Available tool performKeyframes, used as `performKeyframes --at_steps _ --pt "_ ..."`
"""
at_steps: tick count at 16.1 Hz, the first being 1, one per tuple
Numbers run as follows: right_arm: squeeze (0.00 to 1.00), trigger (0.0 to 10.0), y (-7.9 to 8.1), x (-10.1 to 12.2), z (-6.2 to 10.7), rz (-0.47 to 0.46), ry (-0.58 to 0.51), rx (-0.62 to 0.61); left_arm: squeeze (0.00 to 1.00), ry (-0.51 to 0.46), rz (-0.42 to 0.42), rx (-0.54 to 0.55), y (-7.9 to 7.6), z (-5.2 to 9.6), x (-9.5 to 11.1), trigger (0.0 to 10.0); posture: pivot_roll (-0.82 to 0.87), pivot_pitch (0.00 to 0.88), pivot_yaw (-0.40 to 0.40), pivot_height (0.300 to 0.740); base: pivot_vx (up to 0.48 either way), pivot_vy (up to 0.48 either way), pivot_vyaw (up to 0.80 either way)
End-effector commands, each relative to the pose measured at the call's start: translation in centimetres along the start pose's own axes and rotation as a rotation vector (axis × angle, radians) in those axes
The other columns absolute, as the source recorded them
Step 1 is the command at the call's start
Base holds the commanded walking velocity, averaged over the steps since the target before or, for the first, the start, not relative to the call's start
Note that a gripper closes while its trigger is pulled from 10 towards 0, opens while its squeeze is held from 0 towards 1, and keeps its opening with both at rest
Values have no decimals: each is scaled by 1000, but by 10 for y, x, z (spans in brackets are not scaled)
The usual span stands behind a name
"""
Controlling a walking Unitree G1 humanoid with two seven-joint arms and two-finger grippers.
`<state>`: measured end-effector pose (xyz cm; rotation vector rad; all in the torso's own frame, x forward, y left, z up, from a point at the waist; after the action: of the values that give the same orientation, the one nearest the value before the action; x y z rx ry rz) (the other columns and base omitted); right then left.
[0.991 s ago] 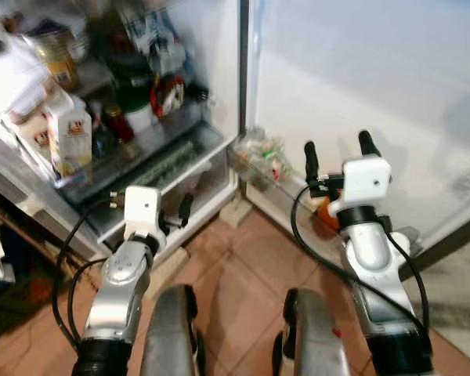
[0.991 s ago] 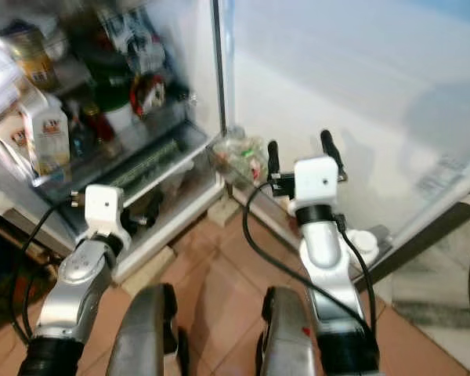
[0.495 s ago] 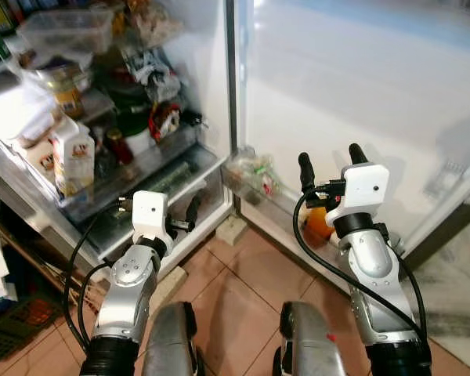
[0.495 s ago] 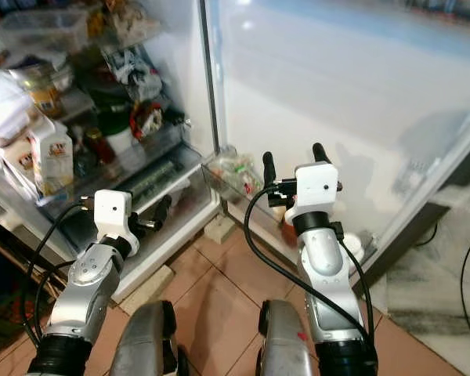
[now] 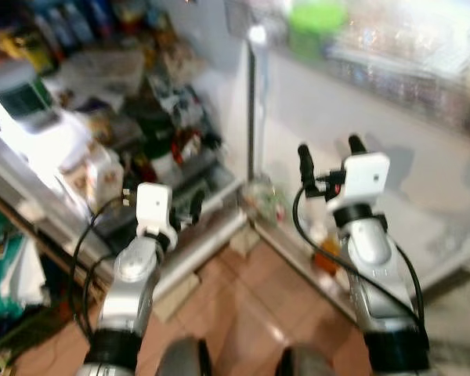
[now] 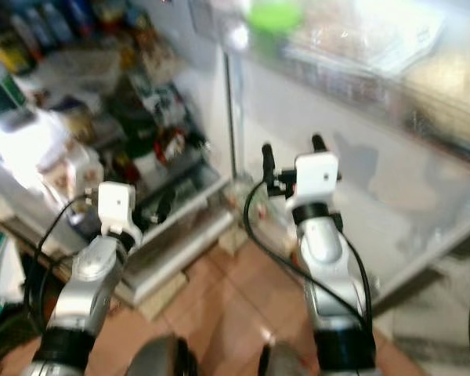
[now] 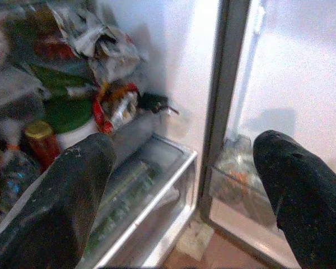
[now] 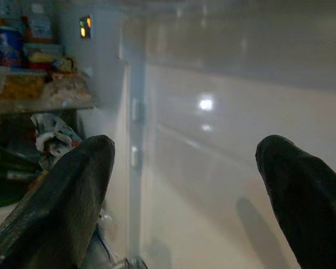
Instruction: Restocking fridge
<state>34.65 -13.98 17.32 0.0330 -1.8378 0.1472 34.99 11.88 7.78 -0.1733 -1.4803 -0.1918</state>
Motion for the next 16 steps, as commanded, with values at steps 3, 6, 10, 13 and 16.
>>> performKeyframes --at_steps 3,6,10,13,16 --pt "0 10000 -4 -24 15 -8 95 11 0 22 -3 -2 -8 3 -9 10000 -17 0 38 740 0 0 0" --pt "0 10000 -3 -36 44 28 163 74 0 26 -11 2 -6 5 -9 10000 -23 20 30 740 0 0 -490" --pt "0 10000 -29 -42 67 79 205 10 0 18 -14 14 0 7 -7 10000 -30 42 33 740 0 -185 -239" --pt "0 10000 -30 -39 59 81 196 -1 0 32 -4 14 -3 6 -10 10000 -28 48 35 740 0 -451 0" --pt "0 10000 -26 -40 59 73 199 18 0 32 -6 24 -1 6 -9 10000 -21 51 32 740 0 -410 0"
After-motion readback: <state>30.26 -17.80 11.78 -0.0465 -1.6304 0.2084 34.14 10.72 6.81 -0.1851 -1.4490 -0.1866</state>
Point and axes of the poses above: a point about 5 cm out from each wrist's last joint towards the gripper, its own z axis pointing back from the gripper into the wrist, its own x axis along the axis of the wrist's last joint, y = z × x, the point moved 6 cm from there along -z, pointing out of the wrist towards the gripper, and after that the axes turned 2 degrees about -z, right-handed, at the moved point
